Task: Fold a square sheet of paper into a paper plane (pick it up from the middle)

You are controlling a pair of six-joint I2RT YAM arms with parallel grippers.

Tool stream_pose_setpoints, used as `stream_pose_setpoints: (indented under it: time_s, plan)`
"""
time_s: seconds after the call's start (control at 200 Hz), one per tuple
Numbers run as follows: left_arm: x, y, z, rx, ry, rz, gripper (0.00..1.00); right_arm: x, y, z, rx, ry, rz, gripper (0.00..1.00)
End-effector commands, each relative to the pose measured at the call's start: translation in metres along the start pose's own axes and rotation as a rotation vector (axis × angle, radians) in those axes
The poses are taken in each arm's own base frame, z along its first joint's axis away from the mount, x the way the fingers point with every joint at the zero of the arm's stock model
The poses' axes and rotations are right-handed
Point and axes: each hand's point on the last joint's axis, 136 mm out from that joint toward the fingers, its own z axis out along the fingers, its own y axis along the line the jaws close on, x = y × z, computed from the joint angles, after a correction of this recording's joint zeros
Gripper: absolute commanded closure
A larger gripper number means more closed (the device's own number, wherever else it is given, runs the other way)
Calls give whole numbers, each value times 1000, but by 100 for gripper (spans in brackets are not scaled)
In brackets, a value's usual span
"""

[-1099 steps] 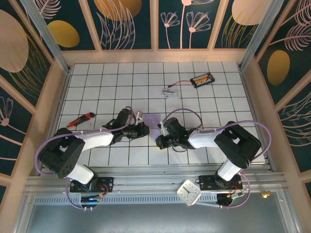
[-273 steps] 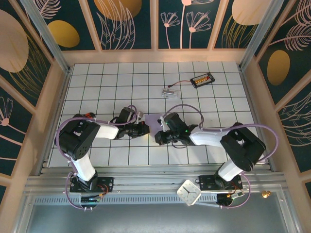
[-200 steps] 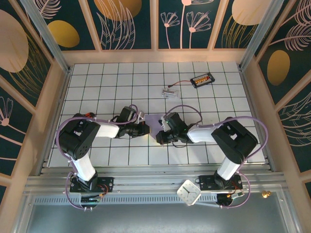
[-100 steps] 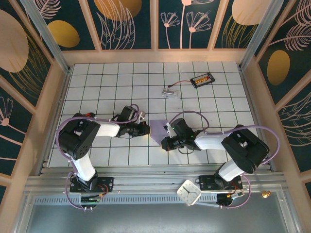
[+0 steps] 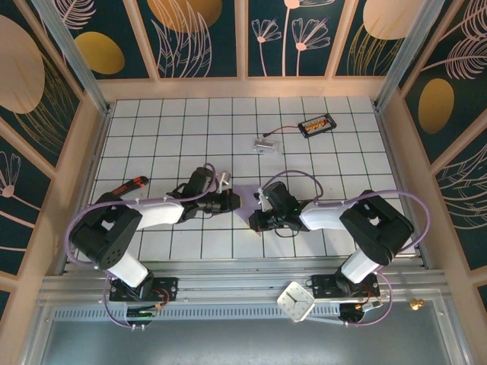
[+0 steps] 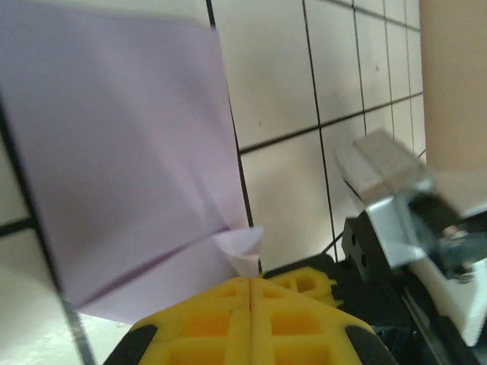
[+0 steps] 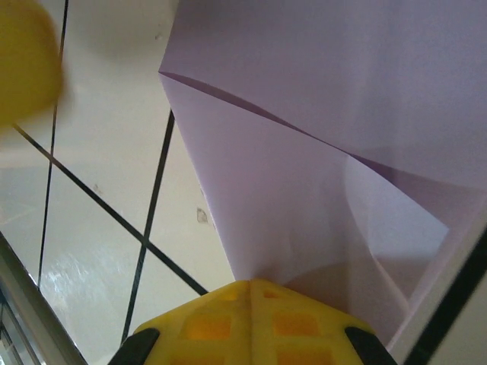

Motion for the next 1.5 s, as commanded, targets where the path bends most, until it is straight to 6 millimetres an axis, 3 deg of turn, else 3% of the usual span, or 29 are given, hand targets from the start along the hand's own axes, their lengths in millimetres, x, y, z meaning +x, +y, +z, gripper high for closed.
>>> stream_pose_setpoints:
  time_s: [0.0,0.11,0.19,0.365,0.53,0.656,0.836,0.996,1.196,1.496]
  plan:
    - [12,3,12,25,54,-49,100,4,-16,10,74,13,35,100]
    - [14,14,18,-23,67,-42,100,4,-16,11,73,12,40,100]
    - [21,42,25,-125,91,-51,100,5,-17,10,75,14,39,100]
    - [31,76,29,-249,116,-48,100,-7,-6,0,56,-14,6,100]
    - [38,87,30,-278,132,-52,100,-27,29,-11,-64,-60,-28,100]
    - [39,89,29,-284,134,-49,100,-30,39,-9,-99,-54,-43,100]
    - [38,88,30,-286,137,-41,100,-15,22,8,-69,9,-34,100]
    - [36,93,30,-313,136,-17,100,13,3,13,-39,81,-9,100]
    - [36,102,30,-357,143,1,100,45,-18,2,18,146,20,100]
    - [37,110,29,-383,149,3,100,71,-24,-19,26,174,32,100]
